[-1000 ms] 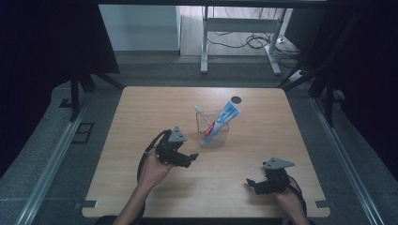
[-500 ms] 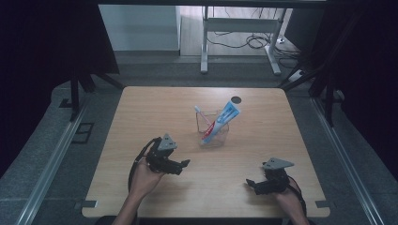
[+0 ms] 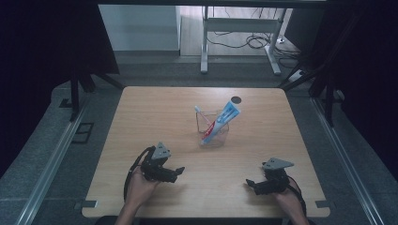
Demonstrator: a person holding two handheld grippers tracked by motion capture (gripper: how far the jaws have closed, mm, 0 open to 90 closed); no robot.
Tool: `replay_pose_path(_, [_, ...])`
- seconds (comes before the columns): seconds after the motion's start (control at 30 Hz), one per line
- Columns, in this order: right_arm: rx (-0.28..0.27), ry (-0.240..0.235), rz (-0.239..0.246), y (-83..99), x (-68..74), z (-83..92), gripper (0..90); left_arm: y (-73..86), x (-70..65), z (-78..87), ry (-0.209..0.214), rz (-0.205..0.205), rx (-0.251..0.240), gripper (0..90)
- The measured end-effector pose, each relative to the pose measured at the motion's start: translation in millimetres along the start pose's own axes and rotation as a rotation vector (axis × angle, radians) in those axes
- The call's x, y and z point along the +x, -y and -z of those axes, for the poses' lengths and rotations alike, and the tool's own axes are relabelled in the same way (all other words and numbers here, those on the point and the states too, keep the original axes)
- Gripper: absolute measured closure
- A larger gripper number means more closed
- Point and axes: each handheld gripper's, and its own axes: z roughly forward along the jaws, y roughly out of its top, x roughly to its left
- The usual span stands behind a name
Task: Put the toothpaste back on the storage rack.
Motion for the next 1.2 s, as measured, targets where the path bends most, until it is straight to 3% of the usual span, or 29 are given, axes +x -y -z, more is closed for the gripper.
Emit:
replay_pose_path(0.6, [0.003, -0.009, 0.0, -0.3, 2.0, -1.1, 2.0, 28.8, -7.7, -18.7, -0.003, 0.019, 0.046, 12.8])
replay_pose_path(1.2, [0.016, -0.033, 0.021, -1.2, 6.4, -4.5, 2.1, 36.4, -13.2, -34.6, 0.01, 0.022, 0.116, 12.8])
